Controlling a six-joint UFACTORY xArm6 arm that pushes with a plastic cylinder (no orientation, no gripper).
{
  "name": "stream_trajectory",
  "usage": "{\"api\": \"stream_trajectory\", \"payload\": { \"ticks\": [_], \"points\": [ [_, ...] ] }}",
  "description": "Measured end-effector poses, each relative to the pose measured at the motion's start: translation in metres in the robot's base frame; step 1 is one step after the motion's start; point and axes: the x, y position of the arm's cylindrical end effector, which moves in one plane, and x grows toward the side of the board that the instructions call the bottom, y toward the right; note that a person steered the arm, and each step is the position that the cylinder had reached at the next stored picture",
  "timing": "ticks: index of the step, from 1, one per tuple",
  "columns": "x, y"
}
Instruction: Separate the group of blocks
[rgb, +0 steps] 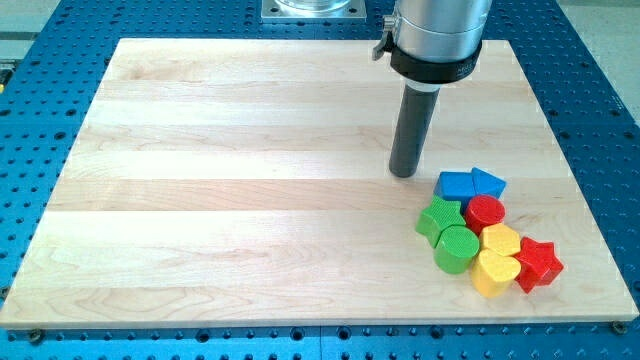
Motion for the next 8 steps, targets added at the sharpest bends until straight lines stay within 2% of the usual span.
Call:
{"api": "stream_trajectory", "payload": {
  "ticks": [2, 3, 4, 5, 6, 8],
  "points": [
    [0.001, -0.004],
    [-0.018, -0.008],
    [-0.051, 0.059],
    [-0.037, 0.163],
    [0.017, 0.203],
    [0.084, 0.135]
  ]
}}
